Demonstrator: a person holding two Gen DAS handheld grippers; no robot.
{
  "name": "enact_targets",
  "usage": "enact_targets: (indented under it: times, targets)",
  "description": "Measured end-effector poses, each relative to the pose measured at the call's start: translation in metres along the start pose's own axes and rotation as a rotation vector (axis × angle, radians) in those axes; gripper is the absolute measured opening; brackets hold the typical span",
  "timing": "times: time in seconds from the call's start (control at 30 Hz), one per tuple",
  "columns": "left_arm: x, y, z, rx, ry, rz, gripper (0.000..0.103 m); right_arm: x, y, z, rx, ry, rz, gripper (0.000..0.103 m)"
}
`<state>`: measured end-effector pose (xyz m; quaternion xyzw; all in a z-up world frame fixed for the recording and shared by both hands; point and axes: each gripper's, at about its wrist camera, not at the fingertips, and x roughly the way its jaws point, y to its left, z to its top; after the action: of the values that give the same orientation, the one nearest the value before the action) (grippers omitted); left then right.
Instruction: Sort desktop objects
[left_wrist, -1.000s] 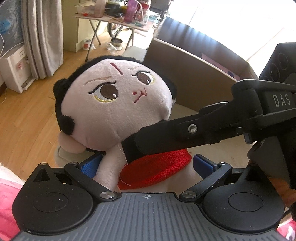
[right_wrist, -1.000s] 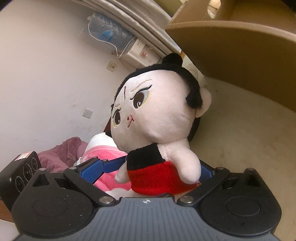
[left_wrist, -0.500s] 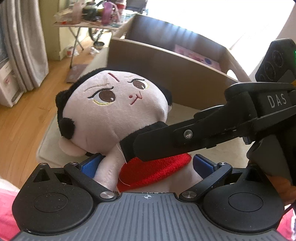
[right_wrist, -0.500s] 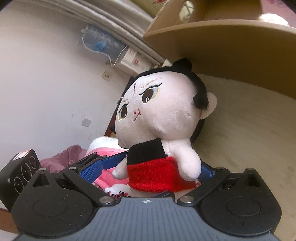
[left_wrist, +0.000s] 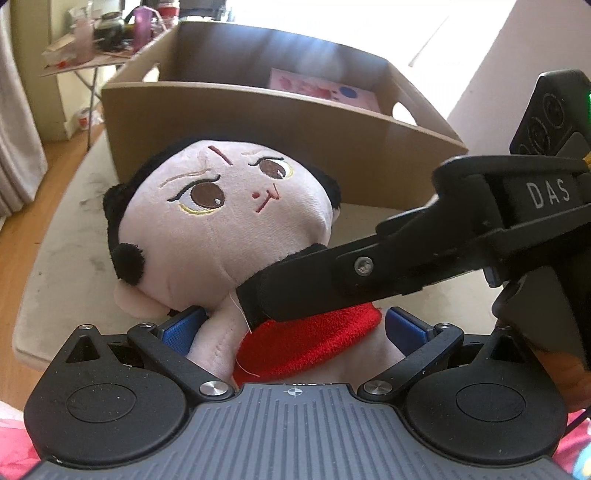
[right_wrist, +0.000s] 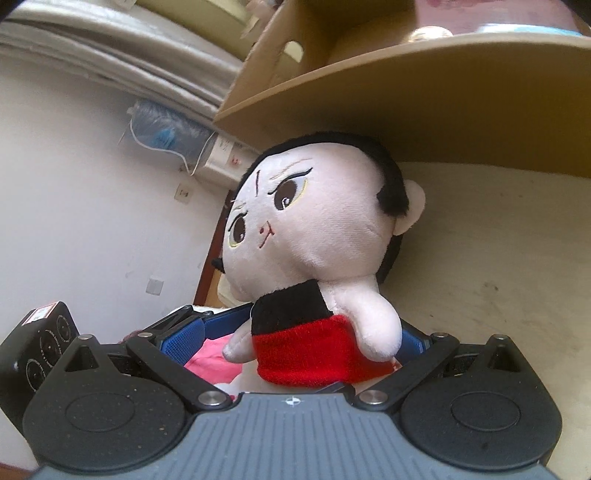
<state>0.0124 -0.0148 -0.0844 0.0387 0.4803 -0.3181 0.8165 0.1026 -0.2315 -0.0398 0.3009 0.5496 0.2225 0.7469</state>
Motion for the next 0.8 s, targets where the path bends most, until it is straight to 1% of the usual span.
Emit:
enact_targets:
  times: [0.2, 0.43, 0.47, 0.53, 0.8]
  targets:
    - [-0.002, -0.005, -0.003, 0.013, 0.014, -0.005, 0.103, 0.002, -0.009, -0.002, 0.014, -0.011, -0.009, 0.103]
    - [-0.004, -0.009, -0.002, -0.013, 0.02, -0.014, 0.103, 0.001, -0.012, -0.005, 0.008, -0.02, -0.029, 0.103]
    - [0.004, -0.012, 0.004, -0.012, 0.022, -0.011, 0.103, 0.001, -0.014, -0.005, 0.012, -0.022, -0.03, 0.103]
    - [0.004, -0.014, 0.003, -0.008, 0.027, -0.012, 0.103, 0.001, -0.015, -0.005, 0.017, -0.027, -0.032, 0.103]
    - [0.002, -0.01, 0.003, -0.046, 0.041, -0.008, 0.103, 0.002, -0.018, -0.004, 0.024, -0.057, -0.042, 0.103]
